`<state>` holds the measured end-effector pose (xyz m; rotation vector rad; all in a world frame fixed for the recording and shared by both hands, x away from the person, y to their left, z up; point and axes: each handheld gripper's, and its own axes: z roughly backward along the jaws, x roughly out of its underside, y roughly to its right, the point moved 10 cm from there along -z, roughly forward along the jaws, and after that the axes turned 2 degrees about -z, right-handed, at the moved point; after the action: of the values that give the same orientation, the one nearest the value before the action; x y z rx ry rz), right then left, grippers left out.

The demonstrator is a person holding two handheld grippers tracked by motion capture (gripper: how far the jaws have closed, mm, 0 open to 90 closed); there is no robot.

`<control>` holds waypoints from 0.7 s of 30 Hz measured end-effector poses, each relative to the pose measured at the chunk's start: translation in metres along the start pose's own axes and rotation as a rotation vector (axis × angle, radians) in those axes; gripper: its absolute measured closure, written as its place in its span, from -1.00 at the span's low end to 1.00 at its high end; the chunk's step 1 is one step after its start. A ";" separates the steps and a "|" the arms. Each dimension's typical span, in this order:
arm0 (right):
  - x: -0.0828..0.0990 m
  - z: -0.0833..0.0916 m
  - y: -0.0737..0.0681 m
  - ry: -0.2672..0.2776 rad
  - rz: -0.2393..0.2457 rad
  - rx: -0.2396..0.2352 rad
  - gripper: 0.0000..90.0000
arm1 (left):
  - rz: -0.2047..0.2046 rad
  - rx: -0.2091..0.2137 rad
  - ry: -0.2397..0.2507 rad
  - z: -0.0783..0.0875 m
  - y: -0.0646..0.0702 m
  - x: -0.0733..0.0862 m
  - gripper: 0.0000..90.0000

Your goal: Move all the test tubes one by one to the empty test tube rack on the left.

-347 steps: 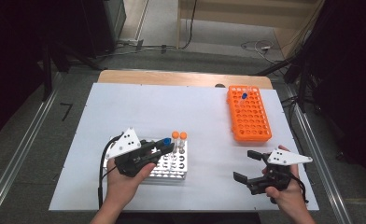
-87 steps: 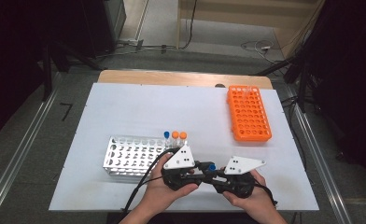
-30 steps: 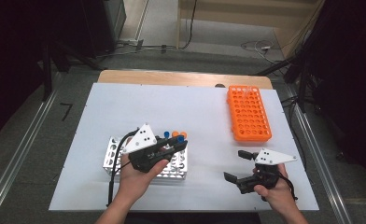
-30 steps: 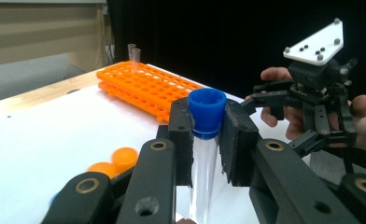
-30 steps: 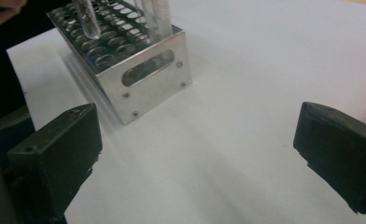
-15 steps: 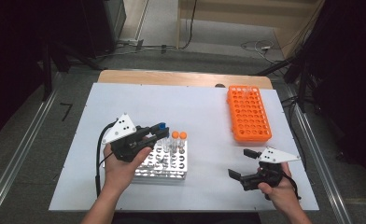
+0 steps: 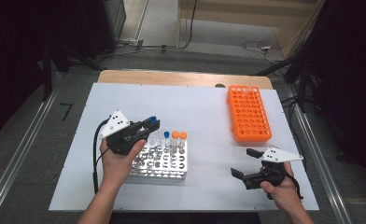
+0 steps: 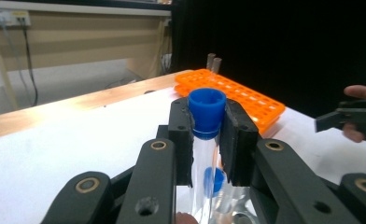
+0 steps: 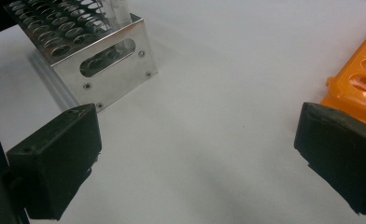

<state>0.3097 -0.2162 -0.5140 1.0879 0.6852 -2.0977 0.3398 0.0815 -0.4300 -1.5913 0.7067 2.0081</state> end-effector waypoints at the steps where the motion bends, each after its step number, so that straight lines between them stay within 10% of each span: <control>1: 0.000 0.000 0.000 -0.001 0.001 0.000 -1.00 | 0.004 -0.003 -0.001 -0.002 -0.001 0.002 0.70; 21: 0.001 0.000 0.002 0.003 -0.006 -0.002 -1.00 | -0.037 -0.053 -0.148 -0.018 -0.002 0.035 0.70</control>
<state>0.3104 -0.2177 -0.5151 1.0892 0.6923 -2.1004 0.3465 0.0728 -0.4673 -1.4560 0.5686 2.1075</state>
